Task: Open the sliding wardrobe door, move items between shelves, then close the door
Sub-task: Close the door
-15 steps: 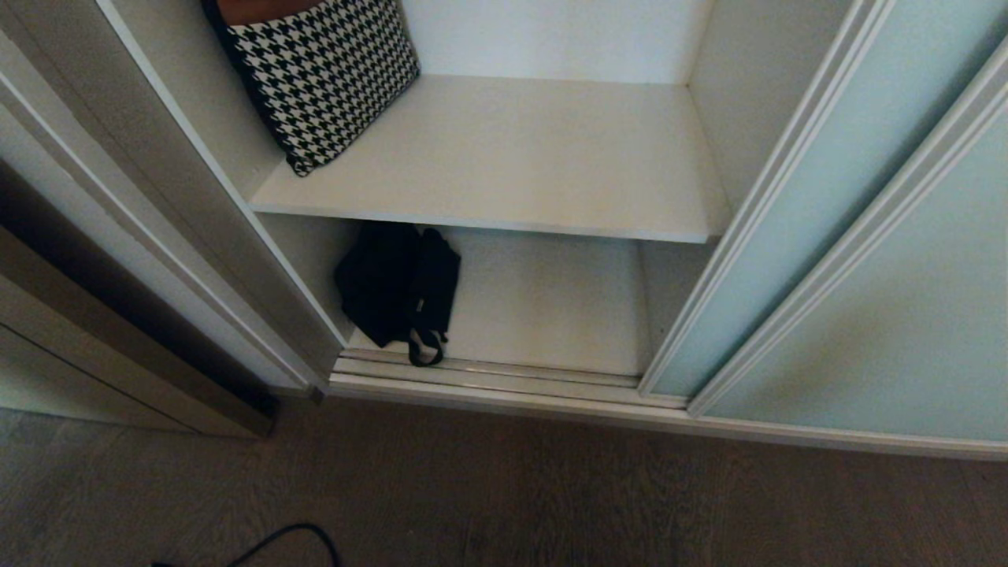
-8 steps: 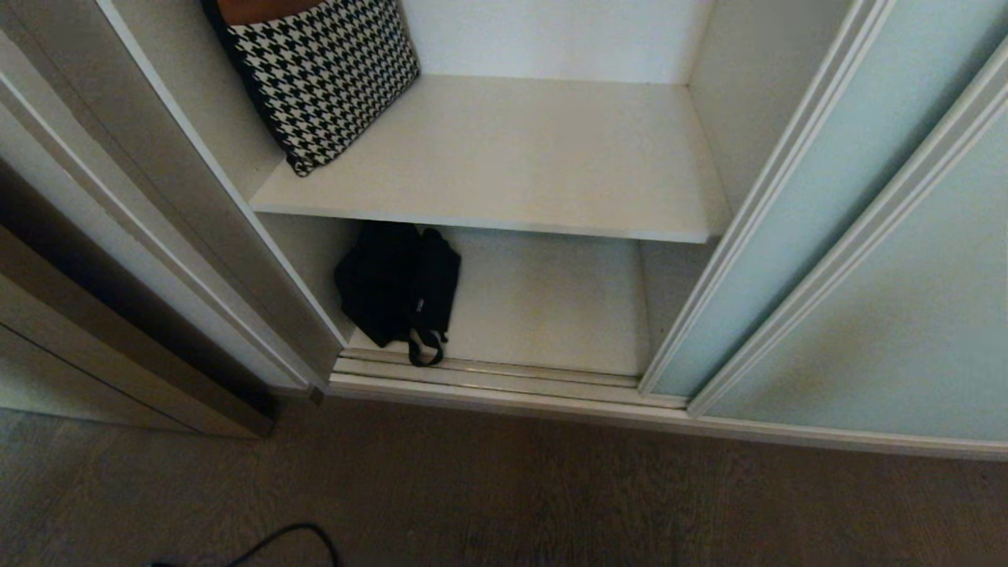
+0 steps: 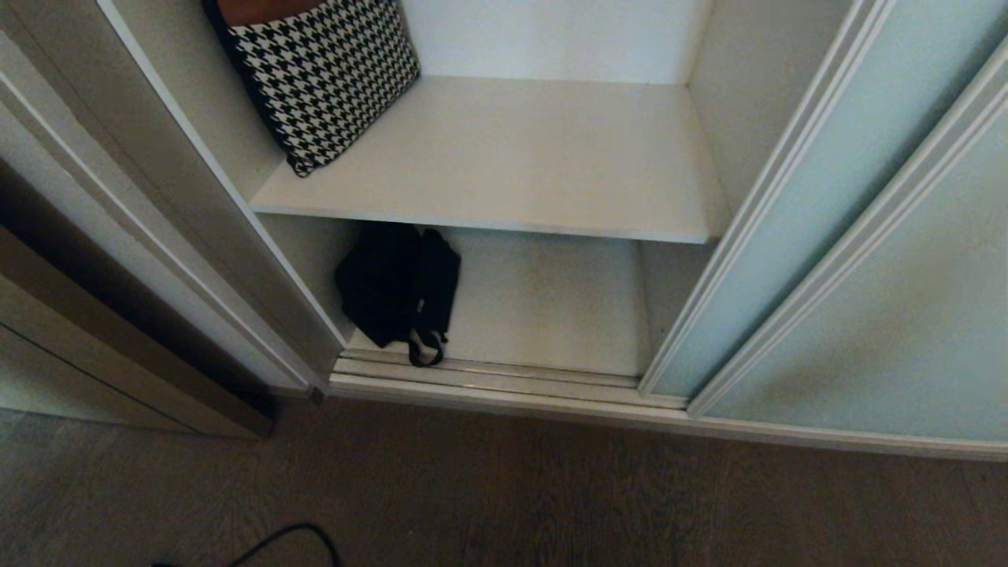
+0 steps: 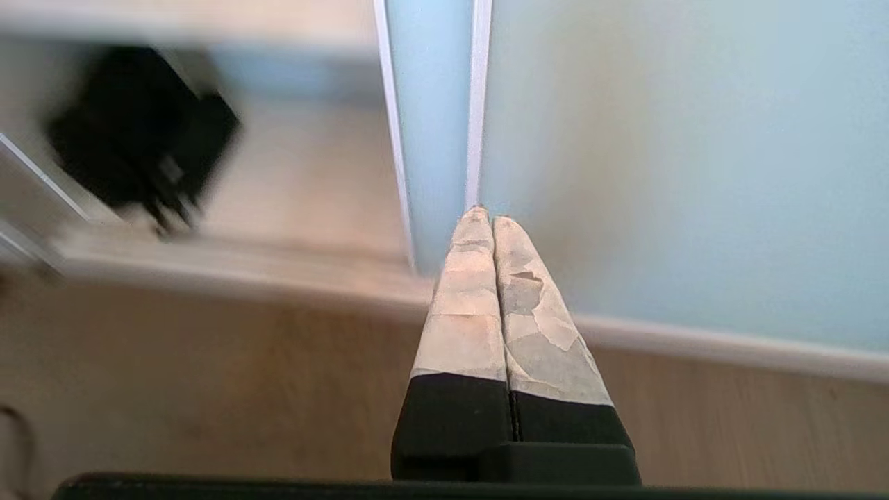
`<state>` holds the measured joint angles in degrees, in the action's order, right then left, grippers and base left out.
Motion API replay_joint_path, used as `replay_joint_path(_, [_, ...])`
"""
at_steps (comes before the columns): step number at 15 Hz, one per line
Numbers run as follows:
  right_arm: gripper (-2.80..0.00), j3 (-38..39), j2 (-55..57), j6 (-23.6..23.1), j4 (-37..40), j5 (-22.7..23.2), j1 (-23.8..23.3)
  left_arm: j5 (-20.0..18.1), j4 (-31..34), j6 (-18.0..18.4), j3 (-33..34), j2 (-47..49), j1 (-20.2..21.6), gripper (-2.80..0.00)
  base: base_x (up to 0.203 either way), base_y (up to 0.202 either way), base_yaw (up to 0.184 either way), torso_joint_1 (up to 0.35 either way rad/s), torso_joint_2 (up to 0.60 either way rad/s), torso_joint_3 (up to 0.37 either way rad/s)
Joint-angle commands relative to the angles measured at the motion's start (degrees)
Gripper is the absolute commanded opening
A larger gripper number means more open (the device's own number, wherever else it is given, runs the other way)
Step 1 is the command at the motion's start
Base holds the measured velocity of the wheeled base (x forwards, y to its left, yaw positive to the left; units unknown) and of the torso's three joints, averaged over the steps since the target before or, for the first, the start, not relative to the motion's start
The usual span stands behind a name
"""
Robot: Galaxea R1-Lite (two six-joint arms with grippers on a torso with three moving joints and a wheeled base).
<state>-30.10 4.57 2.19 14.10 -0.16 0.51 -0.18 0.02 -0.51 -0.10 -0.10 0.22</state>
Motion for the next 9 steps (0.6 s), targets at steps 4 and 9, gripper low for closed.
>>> replay_joint_path(4, [-2.80,-29.32,17.69,3.51,17.32,4.38,2.31,0.01,-0.02,-0.02,0.01,0.10,0.04,-2.80,0.000,0.000,0.000,0.000,0.00,0.000])
replay_joint_path(9, [-2.80,-45.54,34.83,14.77,21.98,7.04,6.43,0.01,-0.02,-0.02,0.01,0.14,0.04,-2.80,0.000,0.000,0.000,0.000,0.00,0.000])
